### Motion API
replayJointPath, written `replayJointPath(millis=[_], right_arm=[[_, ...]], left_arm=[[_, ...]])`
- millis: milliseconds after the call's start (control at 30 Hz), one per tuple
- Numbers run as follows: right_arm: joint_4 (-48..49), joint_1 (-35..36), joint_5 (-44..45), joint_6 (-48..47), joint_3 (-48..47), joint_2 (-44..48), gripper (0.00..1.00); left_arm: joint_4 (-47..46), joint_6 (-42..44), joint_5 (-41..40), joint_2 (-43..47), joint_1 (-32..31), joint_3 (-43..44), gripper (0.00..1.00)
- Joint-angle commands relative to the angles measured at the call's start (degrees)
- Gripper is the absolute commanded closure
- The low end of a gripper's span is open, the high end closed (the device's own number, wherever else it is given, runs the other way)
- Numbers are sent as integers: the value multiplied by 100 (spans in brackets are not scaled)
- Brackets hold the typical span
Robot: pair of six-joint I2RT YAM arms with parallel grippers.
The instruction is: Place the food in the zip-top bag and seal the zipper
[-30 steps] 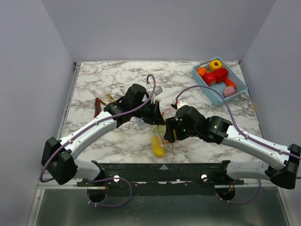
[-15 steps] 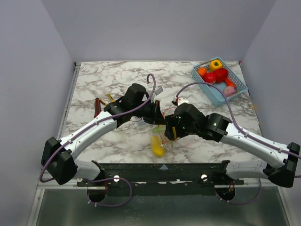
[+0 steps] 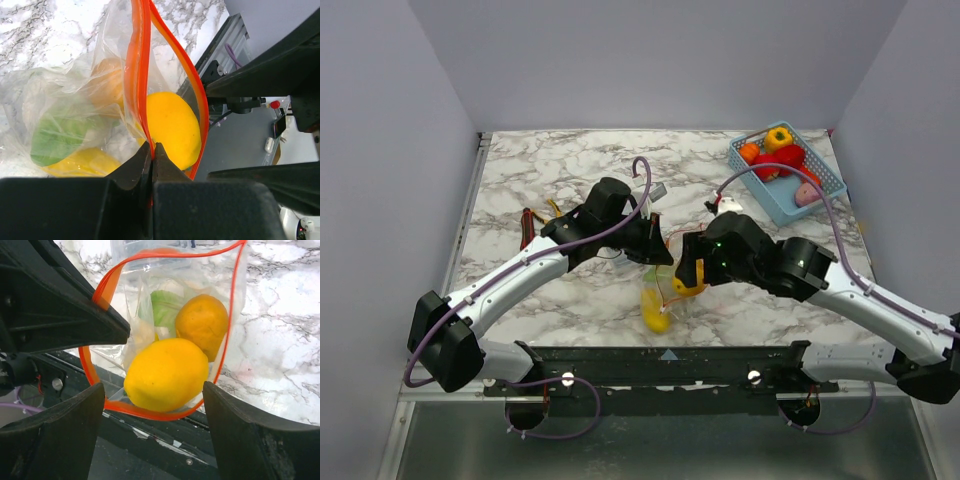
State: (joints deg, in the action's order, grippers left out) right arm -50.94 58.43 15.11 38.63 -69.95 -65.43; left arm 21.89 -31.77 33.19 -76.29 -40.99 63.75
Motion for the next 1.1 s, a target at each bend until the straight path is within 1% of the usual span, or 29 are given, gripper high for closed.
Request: replayJointPath(millis=[0,100,233,300,333,400,633,667,700,767,867,1000,1067], right_arm=[[-549,24,394,524,-226,311,22],[-642,28,428,816,-6,602,29],[-476,29,534,1176,562,962,33],[-476,29,709,1390,739,1021,39],[-392,28,765,1441,844,1061,44],[-135,22,815,1480,1039,1120,50],[623,27,900,1717,1554,886,59],[652,25,936,1798,1574,815,62],[684,21,947,1825,1590,730,71],[765,26,891,1822,1543,630,84],[849,22,812,1666,1205,550,98],[805,22,774,1362,424,544,100],[941,28,776,1293,240,689,100]], left_arm=[[-143,-5,91,123,18,83,100],[-140,-3,87,136,19,85,100],[-132,13,74,150,20,92,100],[-130,13,65,154,14,85,100],[-132,15,66,144,19,85,100],[-140,5,66,117,19,83,100],[-123,9,99,92,17,103,100],[-123,13,99,114,12,103,100],[-124,13,95,130,13,103,100],[-109,26,87,159,18,109,100],[-79,81,28,223,13,132,100],[-37,208,-180,489,21,149,100],[-95,263,-346,680,14,95,100]])
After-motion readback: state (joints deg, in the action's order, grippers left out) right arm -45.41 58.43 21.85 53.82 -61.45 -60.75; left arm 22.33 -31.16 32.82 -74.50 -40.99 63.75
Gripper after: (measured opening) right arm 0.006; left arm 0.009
